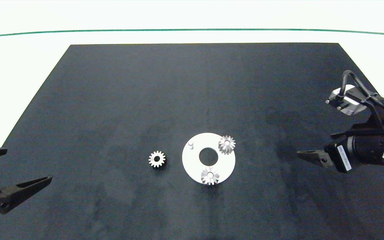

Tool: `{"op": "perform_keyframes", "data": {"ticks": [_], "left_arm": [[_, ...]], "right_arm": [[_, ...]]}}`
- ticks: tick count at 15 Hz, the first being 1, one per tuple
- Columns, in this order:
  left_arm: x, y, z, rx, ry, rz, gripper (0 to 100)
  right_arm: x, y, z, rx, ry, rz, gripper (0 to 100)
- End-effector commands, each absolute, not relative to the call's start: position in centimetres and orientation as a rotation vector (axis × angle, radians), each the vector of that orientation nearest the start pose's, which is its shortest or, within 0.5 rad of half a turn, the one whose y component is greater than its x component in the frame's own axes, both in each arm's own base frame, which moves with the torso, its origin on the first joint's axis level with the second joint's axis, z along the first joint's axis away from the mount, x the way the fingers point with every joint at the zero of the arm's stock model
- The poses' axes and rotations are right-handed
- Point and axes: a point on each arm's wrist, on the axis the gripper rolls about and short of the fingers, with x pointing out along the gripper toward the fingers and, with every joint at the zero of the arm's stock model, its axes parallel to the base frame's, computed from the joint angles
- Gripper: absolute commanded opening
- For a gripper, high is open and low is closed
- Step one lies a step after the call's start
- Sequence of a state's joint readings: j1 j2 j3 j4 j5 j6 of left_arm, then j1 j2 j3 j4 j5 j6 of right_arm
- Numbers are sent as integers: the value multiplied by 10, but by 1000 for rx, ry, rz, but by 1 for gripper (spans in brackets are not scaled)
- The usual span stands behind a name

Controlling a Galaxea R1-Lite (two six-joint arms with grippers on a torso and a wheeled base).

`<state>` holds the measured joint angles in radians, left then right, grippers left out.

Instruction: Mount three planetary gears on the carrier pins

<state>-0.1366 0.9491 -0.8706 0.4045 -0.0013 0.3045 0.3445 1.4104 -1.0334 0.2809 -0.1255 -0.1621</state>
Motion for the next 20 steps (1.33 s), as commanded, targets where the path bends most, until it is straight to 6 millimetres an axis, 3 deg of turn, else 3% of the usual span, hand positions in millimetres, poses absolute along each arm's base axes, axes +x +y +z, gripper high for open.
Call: {"op": "perform_keyframes", "data": {"ticks": [1,4,7,10,14,18,20], "left_arm": [[99,-14,255,333,480,-211,100],[117,-16,248,346,552,-200,100],[131,-23,242,358,599,-236,100],[144,-28,232,356,665,-256,100],[144,-39,230,347,670,-308,100],[144,-76,221,428,689,-339,100],[147,-86,216,436,712,-356,100]], "right_arm": [[187,59,250,-312,568,246,100],[166,54,269,-319,550,257,100],[162,53,277,-313,534,277,100],[164,57,276,-313,540,302,100],[163,59,276,-310,540,316,100],[161,58,276,-296,539,312,100],[160,58,276,-298,539,311,100]]}}
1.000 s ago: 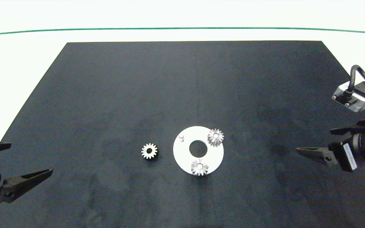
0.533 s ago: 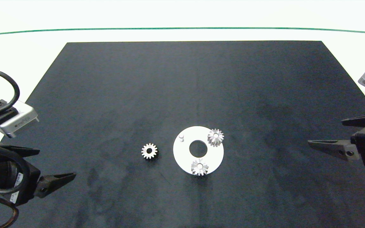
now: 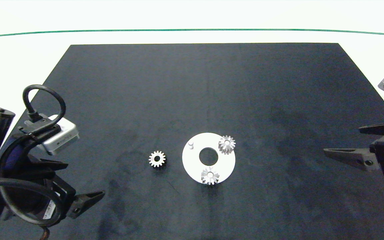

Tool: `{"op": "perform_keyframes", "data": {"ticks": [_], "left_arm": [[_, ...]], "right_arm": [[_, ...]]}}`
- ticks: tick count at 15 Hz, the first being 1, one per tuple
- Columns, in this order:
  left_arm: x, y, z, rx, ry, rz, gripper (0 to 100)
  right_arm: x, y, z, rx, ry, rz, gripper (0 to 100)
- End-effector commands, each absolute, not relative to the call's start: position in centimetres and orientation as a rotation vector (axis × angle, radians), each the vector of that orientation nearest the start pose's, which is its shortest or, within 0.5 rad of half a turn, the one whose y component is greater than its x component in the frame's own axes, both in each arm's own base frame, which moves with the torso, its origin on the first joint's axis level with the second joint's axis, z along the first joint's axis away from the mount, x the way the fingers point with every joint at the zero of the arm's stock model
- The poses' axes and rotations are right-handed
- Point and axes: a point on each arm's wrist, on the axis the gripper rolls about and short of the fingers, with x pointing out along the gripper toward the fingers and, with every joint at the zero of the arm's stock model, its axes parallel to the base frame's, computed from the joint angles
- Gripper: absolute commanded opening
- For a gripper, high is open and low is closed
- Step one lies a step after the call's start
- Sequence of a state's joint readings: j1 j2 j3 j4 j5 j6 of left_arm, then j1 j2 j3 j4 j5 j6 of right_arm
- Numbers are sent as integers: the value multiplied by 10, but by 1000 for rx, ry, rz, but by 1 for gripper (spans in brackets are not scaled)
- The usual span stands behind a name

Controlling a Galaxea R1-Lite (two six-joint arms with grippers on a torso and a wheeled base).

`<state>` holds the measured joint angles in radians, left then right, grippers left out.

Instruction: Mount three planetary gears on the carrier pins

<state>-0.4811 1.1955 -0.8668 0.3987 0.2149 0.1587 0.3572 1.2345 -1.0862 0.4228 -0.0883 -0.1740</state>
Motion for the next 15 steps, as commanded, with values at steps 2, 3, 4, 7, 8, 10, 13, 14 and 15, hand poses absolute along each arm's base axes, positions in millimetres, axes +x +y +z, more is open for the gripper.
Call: {"op": "perform_keyframes", "data": {"ticks": [2,3,4,7,8,10,13,14,15], "left_arm": [[158,-96,206,471,743,-339,100],[165,-100,203,474,725,-318,100],[171,-106,200,472,704,-322,100],[181,-123,205,458,631,-351,100],[181,-128,206,461,625,-367,100],[186,-136,206,449,629,-373,100],[189,-147,204,433,636,-390,100],[193,-158,206,419,633,-404,100],[196,-164,205,412,638,-410,100]], "right_arm": [[158,57,276,-299,536,307,100],[155,56,276,-299,533,308,100],[154,55,275,-301,531,306,100],[152,54,276,-302,525,305,100],[152,54,276,-302,525,305,100],[152,54,277,-302,524,305,100],[149,54,278,-302,514,307,100],[149,54,278,-302,514,307,100],[149,54,278,-302,514,307,100]]}}
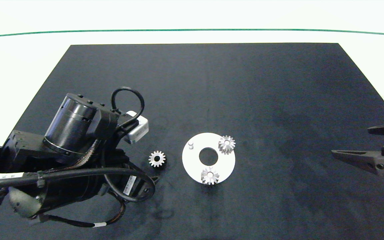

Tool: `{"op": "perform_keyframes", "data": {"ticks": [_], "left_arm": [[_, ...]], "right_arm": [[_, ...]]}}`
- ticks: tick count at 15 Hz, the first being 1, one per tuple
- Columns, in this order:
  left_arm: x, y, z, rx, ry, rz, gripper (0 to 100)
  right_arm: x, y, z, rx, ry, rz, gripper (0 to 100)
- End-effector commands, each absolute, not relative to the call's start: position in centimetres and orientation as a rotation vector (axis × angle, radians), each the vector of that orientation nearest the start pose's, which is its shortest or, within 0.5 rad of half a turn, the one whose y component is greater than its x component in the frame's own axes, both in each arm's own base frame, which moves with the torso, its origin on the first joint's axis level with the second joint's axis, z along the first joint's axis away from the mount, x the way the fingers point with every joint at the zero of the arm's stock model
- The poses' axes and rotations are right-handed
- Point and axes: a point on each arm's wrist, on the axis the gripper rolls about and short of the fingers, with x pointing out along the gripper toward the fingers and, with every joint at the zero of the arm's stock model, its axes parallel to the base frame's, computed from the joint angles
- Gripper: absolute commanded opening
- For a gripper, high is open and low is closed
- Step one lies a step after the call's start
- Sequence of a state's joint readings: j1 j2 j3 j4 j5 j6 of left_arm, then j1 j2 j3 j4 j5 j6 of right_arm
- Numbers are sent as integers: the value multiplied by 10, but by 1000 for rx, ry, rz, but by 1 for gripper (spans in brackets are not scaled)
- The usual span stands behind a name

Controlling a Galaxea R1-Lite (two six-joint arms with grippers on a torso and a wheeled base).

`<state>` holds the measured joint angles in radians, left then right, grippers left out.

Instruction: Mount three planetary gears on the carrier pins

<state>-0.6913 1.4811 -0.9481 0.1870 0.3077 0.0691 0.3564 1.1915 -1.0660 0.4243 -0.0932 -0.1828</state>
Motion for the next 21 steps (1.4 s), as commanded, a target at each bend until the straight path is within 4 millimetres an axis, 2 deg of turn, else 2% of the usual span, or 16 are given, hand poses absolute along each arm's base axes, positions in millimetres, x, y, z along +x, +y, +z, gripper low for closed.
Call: {"op": "perform_keyframes", "data": {"ticks": [1,3,7,15,21], "left_arm": [[198,-166,203,413,641,-410,100],[205,-173,201,405,640,-408,100],[216,-187,183,408,632,-417,100],[227,-170,188,410,618,-344,100],[232,-172,181,422,633,-322,98]], "right_arm": [[149,53,278,-302,516,307,100],[151,54,276,-305,528,307,100],[152,54,276,-307,530,308,100],[147,55,276,-313,531,321,100],[148,56,275,-315,535,326,100]]}}
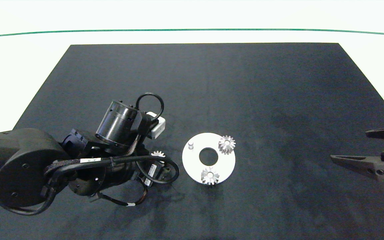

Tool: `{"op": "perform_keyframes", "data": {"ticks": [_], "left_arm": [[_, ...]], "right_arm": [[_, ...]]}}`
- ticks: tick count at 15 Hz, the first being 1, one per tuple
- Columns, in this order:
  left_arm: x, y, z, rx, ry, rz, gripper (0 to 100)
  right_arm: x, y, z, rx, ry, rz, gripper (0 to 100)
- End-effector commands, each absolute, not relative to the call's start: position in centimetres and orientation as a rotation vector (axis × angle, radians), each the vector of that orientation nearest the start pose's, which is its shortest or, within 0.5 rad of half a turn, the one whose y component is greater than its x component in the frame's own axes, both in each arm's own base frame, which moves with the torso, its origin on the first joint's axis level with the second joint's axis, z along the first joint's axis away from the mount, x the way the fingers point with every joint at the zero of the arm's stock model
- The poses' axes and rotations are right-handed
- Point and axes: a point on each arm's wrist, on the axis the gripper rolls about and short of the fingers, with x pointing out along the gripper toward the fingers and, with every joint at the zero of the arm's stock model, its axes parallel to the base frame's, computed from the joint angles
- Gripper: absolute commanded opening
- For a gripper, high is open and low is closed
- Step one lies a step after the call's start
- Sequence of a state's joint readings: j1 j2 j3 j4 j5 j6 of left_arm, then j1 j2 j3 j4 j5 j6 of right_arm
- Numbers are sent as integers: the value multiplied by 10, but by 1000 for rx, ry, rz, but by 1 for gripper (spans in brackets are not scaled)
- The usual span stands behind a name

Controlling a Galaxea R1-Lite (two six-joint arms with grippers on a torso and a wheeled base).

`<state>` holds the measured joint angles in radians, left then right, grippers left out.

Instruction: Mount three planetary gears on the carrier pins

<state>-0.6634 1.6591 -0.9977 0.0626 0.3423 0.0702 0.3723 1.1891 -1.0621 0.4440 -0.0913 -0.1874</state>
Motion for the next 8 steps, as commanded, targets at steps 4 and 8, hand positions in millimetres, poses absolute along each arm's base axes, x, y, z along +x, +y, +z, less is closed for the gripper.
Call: {"op": "perform_keyframes", "data": {"ticks": [4,8], "left_arm": [[238,-177,172,425,616,-309,91],[237,-177,172,426,618,-309,83]], "right_arm": [[147,55,275,-315,535,326,100],[147,55,275,-315,535,326,100]]}}
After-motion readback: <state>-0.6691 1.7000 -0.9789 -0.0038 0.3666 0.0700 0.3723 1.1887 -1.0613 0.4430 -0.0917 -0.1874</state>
